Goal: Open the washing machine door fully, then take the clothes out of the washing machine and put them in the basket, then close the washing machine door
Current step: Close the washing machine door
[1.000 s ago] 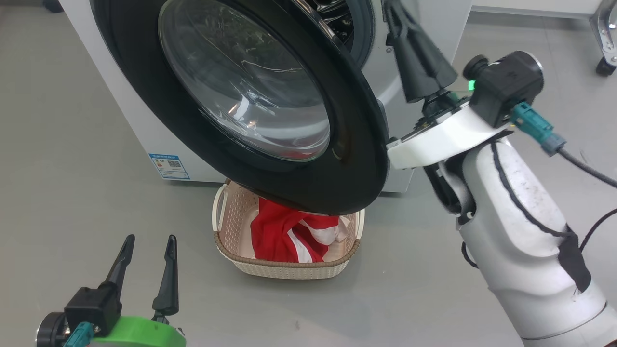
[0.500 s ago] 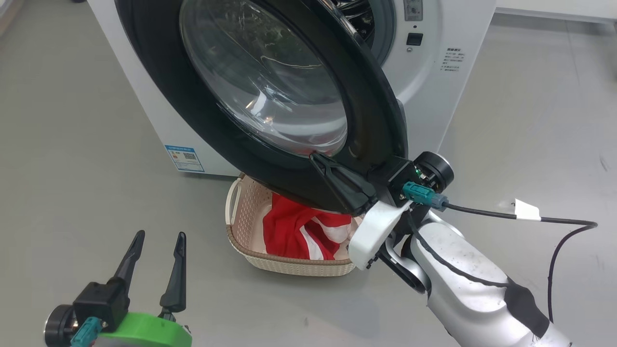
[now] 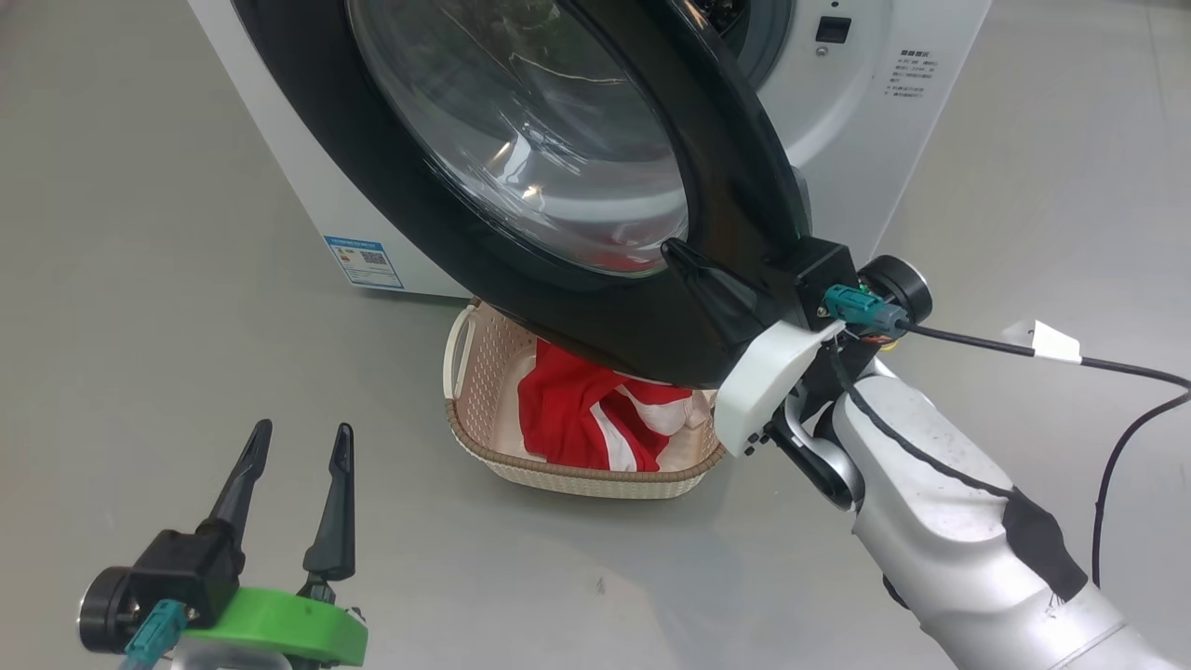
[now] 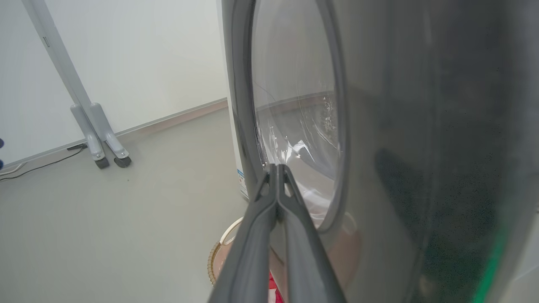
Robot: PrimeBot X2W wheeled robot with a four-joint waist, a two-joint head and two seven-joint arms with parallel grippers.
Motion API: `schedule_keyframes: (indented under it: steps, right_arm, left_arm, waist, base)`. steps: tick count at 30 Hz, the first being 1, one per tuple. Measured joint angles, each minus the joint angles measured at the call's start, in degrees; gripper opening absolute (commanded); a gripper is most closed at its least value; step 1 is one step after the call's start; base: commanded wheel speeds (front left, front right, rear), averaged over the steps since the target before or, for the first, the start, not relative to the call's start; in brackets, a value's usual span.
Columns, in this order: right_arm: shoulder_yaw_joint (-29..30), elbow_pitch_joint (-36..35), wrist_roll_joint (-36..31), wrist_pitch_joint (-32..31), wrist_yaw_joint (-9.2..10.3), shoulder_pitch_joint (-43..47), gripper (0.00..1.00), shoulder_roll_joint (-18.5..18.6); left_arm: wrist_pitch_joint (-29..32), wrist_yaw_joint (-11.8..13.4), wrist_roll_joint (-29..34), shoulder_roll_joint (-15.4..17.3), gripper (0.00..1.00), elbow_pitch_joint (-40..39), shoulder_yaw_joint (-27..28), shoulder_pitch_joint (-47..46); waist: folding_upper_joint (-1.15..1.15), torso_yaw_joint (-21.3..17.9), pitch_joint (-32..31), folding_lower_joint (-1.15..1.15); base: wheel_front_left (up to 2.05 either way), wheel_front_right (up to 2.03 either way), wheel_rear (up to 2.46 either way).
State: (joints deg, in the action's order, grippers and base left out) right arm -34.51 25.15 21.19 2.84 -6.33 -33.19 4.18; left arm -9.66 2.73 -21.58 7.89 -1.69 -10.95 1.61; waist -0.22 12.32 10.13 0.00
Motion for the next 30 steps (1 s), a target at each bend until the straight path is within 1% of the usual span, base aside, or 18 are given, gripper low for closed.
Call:
schedule_keyframes:
  steps: [3, 4, 7, 15, 23, 27, 30]
  right_arm:
    - [1.0, 1.1, 0.4, 0.3, 0.11, -1.0, 0.0, 0.1]
    - [1.2, 1.3, 0.4, 0.6, 0.53, -1.1, 0.0, 0.1]
    - [2.1, 2.1, 0.5, 0.9, 0.92, -2.1, 0.0, 0.2]
    - [3.7, 3.7, 0.9, 1.8, 1.04, -4.9, 0.0, 0.3]
    - [7.3, 6.7, 1.6, 2.5, 2.22, -9.3, 0.0, 1.5]
    - [9.9, 8.6, 2.4, 2.6, 3.48, -13.6, 0.0, 2.6]
    - [11.0, 9.8, 2.5, 3.0, 3.76, -16.4, 0.0, 3.1]
  left_arm:
    - [0.0, 0.0, 0.0, 0.0, 1.0, 0.0, 0.0, -0.5]
    - [-0.1, 0.0, 0.0, 0.0, 1.0, 0.0, 0.0, -0.7]
    - [-0.1, 0.0, 0.0, -0.1, 1.0, 0.0, 0.0, -1.2]
    - [-0.6, 0.0, 0.0, -0.1, 1.0, 0.0, -0.2, -2.6]
    - [-0.6, -0.4, 0.0, -0.9, 1.0, -0.1, -0.8, -4.3]
    - [-1.0, -0.6, 0.0, -1.1, 1.0, -0.2, -1.3, -5.2]
    - [-1.1, -0.9, 0.0, -1.1, 1.0, -0.2, -1.6, -5.7]
  waist:
    - [0.0, 0.0, 0.8, 0.0]
    - [0.0, -0.1, 1.0, 0.0]
    - [0.0, -0.2, 1.6, 0.0]
    - [0.0, -0.5, 3.4, 0.0]
    - [0.0, -0.1, 5.6, 0.0]
    - [0.0, 0.6, 7.2, 0.0]
    - [0.0, 1.1, 8.3, 0.0]
  base:
    - [0.0, 0.0, 0.0]
    - [0.0, 0.0, 0.0]
    - [0.0, 0.0, 0.0]
    - [0.0, 0.0, 0.0]
    - [0.0, 0.0, 0.0]
    - [0.0, 0.0, 0.0]
    - [0.0, 0.0, 0.0]
